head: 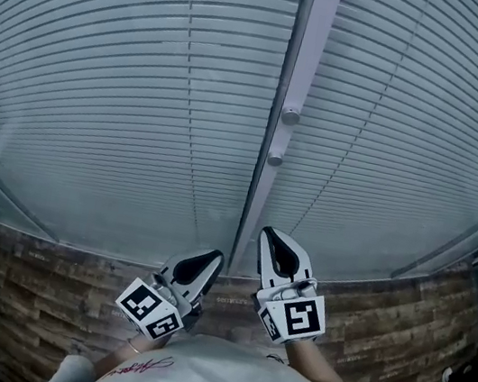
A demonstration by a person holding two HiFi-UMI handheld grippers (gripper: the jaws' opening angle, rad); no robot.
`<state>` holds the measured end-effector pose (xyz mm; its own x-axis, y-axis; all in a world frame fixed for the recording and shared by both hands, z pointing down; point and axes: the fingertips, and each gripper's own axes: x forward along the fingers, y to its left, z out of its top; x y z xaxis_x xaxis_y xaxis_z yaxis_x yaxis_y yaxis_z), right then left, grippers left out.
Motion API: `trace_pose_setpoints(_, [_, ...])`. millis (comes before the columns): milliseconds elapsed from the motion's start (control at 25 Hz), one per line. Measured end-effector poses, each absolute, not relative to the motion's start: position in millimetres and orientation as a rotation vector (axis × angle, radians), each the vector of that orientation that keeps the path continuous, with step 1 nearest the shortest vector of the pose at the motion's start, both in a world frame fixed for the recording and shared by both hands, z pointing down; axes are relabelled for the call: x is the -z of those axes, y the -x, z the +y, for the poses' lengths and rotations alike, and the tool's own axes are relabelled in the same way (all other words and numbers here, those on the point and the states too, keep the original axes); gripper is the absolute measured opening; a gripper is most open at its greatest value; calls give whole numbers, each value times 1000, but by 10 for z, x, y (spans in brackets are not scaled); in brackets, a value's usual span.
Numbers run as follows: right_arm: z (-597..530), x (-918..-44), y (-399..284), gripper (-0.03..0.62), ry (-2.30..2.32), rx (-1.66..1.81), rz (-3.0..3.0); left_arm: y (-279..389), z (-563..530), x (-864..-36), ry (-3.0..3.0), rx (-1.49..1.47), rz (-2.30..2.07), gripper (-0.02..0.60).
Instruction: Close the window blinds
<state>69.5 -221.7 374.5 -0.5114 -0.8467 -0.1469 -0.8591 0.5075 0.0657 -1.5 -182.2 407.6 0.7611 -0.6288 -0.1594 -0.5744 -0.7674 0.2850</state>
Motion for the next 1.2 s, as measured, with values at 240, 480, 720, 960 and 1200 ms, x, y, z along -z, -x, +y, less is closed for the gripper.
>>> trace_pose_setpoints(240, [-2082,-3876,-653,18,1481,-142,2653,-14,-1788,-4085,-2765,345,-953,18])
trace_pose_setpoints(480, [-2028,-4008,-591,18,1498,-115,2724,-34,-1702,-4158,-2764,331,-978,18])
trace_pose_setpoints(720, [-2009,-4114,-598,18,1509,-153,2774,11,-1678,-4176,-2787,318,-1032,18])
trace_pose_setpoints(960, [-1955,-4180,-504,18,1476,-252,2812,16,-1664,-4199,-2792,330,-1049,18])
trace_pose_setpoints(1200, [-1936,-4198,-449,18,1453,-311,2853,34,-1675,-4199,-2778,333,-1065,18])
